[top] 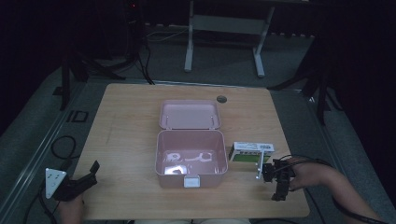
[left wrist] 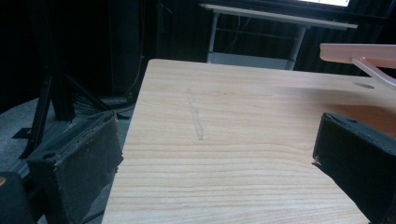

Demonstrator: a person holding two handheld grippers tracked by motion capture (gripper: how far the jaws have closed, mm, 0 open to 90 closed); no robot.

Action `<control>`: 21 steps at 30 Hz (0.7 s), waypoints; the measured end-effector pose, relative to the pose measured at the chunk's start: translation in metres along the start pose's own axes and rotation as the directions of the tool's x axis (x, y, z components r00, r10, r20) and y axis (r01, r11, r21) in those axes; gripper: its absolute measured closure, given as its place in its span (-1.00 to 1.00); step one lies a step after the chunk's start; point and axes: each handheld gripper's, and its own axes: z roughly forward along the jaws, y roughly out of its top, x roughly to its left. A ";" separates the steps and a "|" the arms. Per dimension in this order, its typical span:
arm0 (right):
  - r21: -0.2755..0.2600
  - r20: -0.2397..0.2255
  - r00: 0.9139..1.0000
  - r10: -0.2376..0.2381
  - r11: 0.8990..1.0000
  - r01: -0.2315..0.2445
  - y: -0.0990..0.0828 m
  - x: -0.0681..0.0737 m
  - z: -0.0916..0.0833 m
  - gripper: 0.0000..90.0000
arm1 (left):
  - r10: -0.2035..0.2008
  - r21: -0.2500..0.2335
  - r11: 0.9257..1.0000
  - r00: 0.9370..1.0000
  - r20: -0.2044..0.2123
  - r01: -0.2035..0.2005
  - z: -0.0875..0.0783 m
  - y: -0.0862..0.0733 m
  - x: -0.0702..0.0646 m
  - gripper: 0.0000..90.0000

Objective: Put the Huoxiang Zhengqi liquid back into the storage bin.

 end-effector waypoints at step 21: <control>-0.034 0.084 0.990 -0.110 0.993 0.113 0.051 0.008 -0.015 -0.75 | 0.001 0.000 1.000 1.000 0.003 -0.001 0.000 0.000 0.000 -0.98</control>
